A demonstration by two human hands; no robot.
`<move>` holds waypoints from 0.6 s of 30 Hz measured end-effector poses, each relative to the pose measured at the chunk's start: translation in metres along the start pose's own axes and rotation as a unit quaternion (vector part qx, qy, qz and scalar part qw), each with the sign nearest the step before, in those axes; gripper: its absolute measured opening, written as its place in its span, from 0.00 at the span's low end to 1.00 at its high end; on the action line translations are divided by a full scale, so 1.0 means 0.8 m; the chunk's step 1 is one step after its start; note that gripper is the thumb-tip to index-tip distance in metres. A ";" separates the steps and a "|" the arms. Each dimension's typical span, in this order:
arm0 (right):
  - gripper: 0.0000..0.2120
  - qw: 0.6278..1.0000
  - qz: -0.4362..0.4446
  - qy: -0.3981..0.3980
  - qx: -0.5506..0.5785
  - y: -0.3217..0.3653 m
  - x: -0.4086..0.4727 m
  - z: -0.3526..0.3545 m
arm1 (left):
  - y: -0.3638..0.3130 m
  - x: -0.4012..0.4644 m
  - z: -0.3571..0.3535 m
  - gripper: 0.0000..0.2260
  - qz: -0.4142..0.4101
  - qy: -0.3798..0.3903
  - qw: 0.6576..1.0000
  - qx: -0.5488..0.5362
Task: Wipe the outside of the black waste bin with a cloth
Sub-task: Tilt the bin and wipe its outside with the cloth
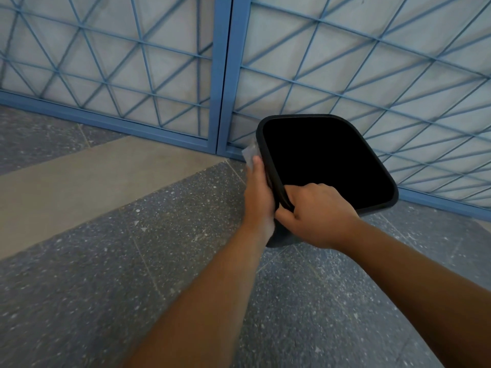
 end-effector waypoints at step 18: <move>0.13 1.000 -0.001 0.002 -0.005 -0.001 0.001 0.000 | -0.003 0.004 0.003 0.26 0.041 0.004 0.999 0.003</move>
Point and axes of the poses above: each hand's wrist, its own x-axis towards the middle knuckle, its own z-axis out of the back of the hand, y = z × x, the point moved 10 cm from there along x, towards the middle knuckle, and after that the axes turned 10 degrees about -z, right-handed, at the moved point
